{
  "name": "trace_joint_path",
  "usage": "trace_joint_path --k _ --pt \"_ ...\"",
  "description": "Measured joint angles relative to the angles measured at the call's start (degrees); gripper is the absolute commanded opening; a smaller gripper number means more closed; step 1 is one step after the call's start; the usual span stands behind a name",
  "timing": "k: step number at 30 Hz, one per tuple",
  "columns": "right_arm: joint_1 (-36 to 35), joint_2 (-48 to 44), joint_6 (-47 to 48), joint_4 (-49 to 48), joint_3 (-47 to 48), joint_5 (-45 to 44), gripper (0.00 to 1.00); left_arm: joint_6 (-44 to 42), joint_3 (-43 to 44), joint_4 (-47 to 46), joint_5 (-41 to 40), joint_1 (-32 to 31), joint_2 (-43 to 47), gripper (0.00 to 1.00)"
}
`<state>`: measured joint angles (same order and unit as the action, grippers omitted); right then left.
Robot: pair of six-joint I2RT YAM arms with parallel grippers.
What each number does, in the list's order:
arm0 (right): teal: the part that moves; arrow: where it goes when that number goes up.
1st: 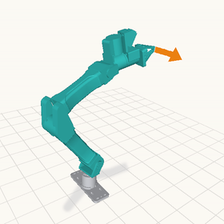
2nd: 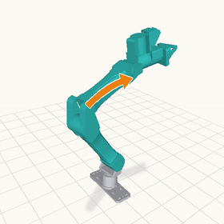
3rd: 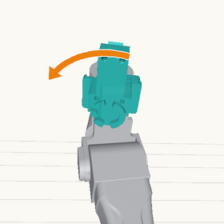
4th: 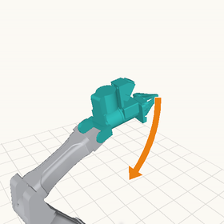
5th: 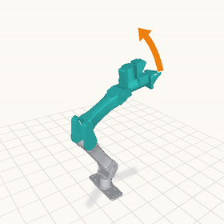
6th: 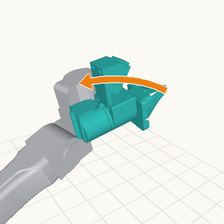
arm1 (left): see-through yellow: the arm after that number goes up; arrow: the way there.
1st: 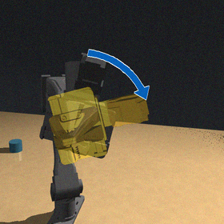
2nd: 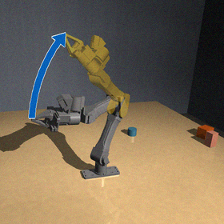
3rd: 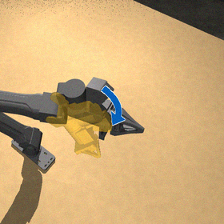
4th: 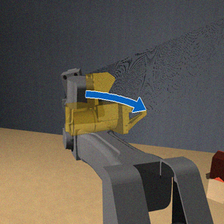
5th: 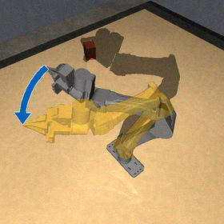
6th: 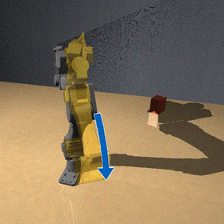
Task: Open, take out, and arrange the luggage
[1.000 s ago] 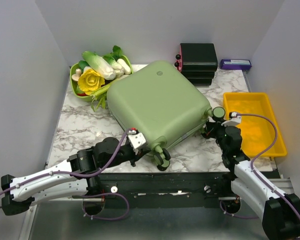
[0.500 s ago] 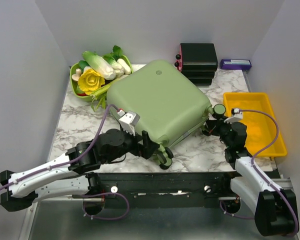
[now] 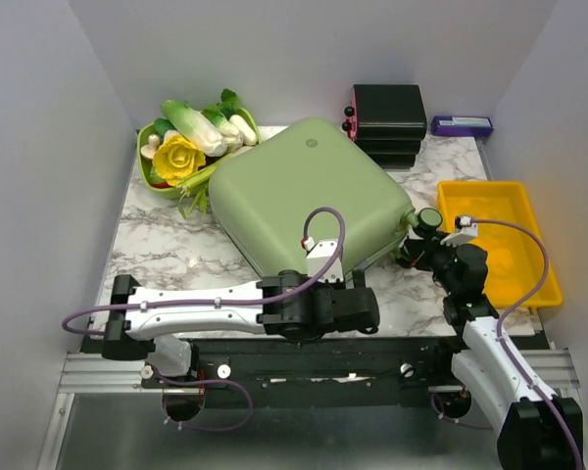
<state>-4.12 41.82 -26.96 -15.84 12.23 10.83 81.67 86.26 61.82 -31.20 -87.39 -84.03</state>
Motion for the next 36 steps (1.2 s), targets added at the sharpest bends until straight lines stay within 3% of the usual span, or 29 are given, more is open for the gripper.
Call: trace_joint_path --k 4,9,18,27,36 --pt "0.0 -0.9 0.0 0.7 -0.2 0.3 0.01 7.4 3.9 7.1 -1.7 0.0 -4.5 0.99" --pt "-0.4 -1.1 0.1 1.0 -0.2 0.3 0.01 15.7 2.6 11.4 -2.4 0.0 -5.4 0.99" --pt "-0.7 -0.2 0.1 0.6 -0.2 0.3 0.01 24.3 -11.3 10.2 -4.9 0.3 4.7 0.99" --pt "-0.8 1.7 0.1 -0.9 -0.2 0.3 0.01 22.8 -14.5 3.8 -6.6 3.3 7.7 0.99" --pt "-0.8 1.8 0.1 -1.0 -0.2 0.4 0.01 16.1 -11.5 0.1 -5.0 7.3 2.3 0.97"
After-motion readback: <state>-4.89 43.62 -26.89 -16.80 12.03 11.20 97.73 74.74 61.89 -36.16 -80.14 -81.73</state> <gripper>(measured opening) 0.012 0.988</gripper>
